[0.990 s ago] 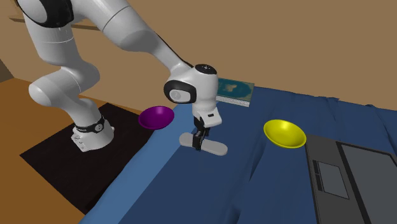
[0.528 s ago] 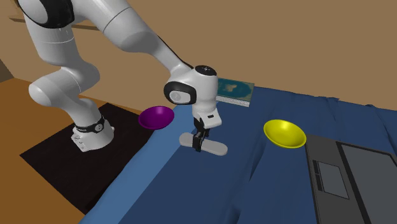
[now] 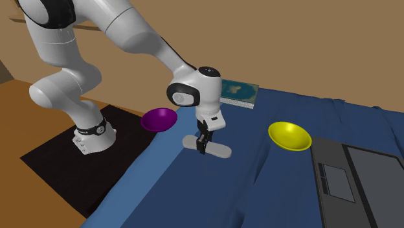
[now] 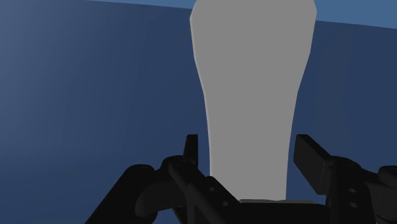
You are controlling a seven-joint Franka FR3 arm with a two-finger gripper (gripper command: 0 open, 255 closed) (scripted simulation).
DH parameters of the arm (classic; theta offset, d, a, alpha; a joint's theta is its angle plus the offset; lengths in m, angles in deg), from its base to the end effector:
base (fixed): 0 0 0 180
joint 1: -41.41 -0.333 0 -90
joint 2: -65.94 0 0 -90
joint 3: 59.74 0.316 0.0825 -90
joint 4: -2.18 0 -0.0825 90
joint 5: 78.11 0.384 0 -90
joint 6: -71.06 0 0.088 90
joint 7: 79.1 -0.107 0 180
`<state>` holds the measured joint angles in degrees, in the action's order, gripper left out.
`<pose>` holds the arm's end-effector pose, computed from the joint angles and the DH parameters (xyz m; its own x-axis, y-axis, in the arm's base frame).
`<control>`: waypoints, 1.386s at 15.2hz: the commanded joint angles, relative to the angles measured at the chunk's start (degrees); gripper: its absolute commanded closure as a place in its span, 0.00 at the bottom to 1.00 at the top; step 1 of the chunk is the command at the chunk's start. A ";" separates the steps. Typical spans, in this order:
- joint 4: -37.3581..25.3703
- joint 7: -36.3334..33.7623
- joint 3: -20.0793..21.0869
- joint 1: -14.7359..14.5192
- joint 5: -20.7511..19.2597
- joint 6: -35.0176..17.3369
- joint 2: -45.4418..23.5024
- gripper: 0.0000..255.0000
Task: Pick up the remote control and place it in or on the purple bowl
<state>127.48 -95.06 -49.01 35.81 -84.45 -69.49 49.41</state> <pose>0.5347 0.1566 0.2554 0.9963 0.0852 -0.0110 0.0854 -0.9962 0.0197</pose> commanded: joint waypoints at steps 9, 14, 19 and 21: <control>-0.80 1.04 0.56 0.38 1.43 4.69 4.02 1.00; -1.74 1.70 0.82 0.57 2.33 8.15 6.61 1.00; -3.01 2.27 0.98 0.69 3.11 11.68 8.94 1.00; -3.60 2.48 1.03 0.73 3.38 13.11 9.79 1.00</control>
<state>124.14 -92.61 -48.03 36.56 -81.19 -57.00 58.83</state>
